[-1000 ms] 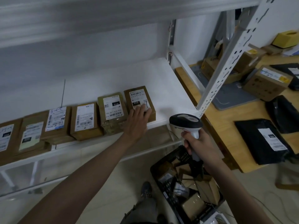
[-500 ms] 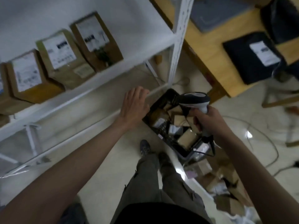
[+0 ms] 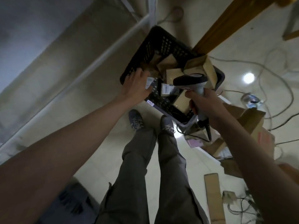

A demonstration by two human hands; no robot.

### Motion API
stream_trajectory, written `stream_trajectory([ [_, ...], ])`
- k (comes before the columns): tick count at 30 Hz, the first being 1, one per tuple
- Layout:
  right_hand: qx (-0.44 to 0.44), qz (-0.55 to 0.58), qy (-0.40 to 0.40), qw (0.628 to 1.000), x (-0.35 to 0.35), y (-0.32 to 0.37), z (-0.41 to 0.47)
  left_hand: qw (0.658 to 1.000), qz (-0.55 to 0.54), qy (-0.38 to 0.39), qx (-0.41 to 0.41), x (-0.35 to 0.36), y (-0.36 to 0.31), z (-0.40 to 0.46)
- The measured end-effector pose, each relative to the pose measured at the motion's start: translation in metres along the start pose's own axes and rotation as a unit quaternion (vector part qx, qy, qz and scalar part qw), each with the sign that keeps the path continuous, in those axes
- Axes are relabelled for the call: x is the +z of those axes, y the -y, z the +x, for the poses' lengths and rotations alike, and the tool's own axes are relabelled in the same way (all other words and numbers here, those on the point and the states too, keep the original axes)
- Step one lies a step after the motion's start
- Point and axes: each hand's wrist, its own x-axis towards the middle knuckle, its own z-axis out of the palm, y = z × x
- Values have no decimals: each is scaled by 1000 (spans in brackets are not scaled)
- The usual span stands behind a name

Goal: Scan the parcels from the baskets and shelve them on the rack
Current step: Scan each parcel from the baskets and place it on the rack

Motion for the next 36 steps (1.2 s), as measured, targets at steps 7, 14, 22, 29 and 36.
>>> stream_trajectory([
  [7,44,30,-15,998,21,-81,82,998,-30,42,30,117,9,86],
  [14,77,65,-13,995,31,-139,131,998,-25,60,-13,201,7,163],
  [22,93,73,-4,993,43,-178,159,999,-45,21,20,247,-2,212],
  [29,107,72,5,992,56,-162,136,996,-74,-48,-4,228,7,174],
  [36,51,59,44,996,49,-87,68,962,-229,-102,-112,142,32,73],
])
